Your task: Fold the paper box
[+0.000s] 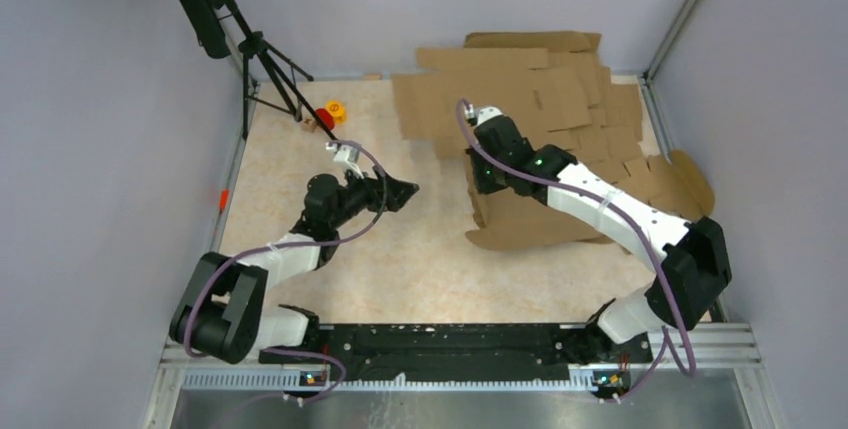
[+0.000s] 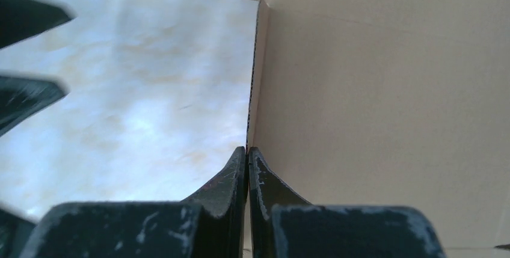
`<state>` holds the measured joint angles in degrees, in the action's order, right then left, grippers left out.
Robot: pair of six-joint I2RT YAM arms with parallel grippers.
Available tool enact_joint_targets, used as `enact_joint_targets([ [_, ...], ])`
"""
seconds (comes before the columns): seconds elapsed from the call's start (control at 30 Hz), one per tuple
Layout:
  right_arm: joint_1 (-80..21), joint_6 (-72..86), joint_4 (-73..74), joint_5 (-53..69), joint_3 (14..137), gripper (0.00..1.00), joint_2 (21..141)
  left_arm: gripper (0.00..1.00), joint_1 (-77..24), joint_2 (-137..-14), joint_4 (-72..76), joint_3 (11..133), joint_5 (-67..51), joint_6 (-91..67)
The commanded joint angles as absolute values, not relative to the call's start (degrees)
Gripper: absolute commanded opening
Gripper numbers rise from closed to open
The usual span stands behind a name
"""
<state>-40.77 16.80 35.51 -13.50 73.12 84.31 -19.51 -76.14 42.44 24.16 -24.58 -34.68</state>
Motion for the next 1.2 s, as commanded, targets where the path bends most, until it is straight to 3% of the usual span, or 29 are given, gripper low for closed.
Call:
enact_joint_targets([
  [0.0,-44.73,24.19,26.18,1.47,70.28,0.0,84.51,0.99,-16.02,-69.06,42.9,21.82,-24.86,-37.79],
  [0.27,-49.32,34.39,8.52,11.45,67.11,0.03,92.42,0.99,-15.97,-52.2,17.85,20.15,-23.86,-41.59],
  [0.37,-50.73,33.9,8.32,12.09,69.73,0.31,96.2,0.99,-16.0,-46.93,2.5,21.79,-19.98,-39.85],
  [0.5,-50.04,31.51,10.36,7.6,69.48,0.48,93.36,0.99,-16.18,-44.25,-5.85,21.78,-21.67,-42.21],
  [0.67,-41.55,27.55,15.19,5.62,65.99,0.59,85.75,0.97,-21.65,-45.65,-7.62,20.35,-16.11,-46.86],
  [0.8,-30.03,23.29,18.9,3.14,63.05,0.92,79.06,0.98,-25.83,-51.12,-2.57,19.73,-14.26,-51.13],
  [1.0,-13.72,21.18,20.49,5.32,63.91,0.92,80.76,0.98,-29.98,-61.21,7.81,19.49,-12.07,-55.69],
  [1.17,-8.44,18.65,19.09,6.47,65.46,0.94,88.85,0.97,-31.2,-70.15,16.43,19.85,-13.25,-57.3],
])
